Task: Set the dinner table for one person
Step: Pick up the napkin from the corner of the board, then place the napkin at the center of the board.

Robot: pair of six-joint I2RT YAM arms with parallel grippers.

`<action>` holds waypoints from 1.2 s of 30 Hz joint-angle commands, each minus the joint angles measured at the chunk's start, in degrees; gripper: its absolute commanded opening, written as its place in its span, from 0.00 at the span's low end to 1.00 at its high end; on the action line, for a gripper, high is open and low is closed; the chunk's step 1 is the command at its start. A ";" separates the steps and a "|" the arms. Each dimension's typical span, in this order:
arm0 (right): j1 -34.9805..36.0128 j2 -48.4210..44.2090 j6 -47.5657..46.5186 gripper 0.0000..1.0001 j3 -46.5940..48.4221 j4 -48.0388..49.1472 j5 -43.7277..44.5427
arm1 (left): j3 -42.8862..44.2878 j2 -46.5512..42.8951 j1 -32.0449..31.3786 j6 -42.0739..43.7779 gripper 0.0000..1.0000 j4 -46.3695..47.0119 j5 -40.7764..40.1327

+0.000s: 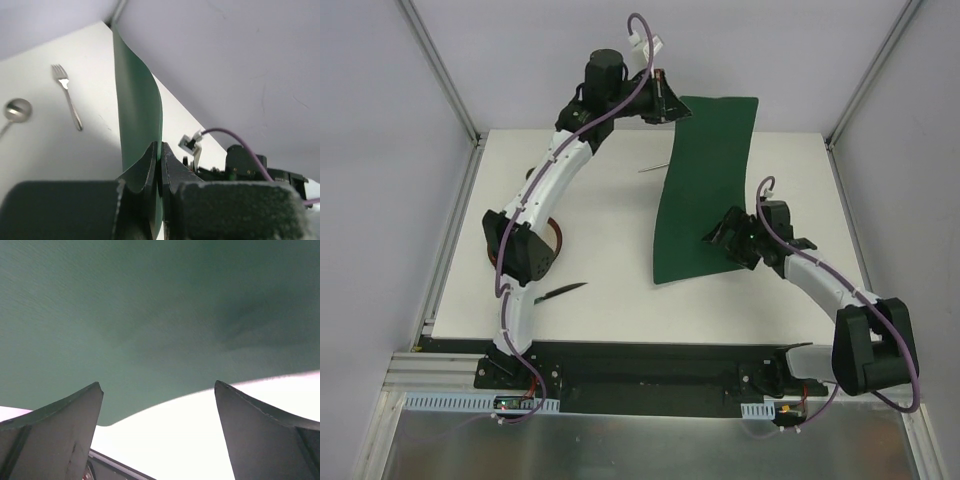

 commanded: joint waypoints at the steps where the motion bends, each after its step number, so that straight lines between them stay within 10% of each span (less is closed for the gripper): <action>1: 2.67 0.40 0.49 0.96 0.09 3.62 -0.18 | 1.36 -10.01 1.44 4.37 0.00 1.04 -5.49; 14: 6.45 1.36 1.27 0.96 -2.99 7.74 1.41 | 0.92 -20.21 1.71 11.59 0.00 -1.07 -20.43; 36: 25.69 23.79 3.73 0.96 20.66 15.92 -5.43 | -7.60 -29.09 1.62 20.55 0.00 -1.42 -32.22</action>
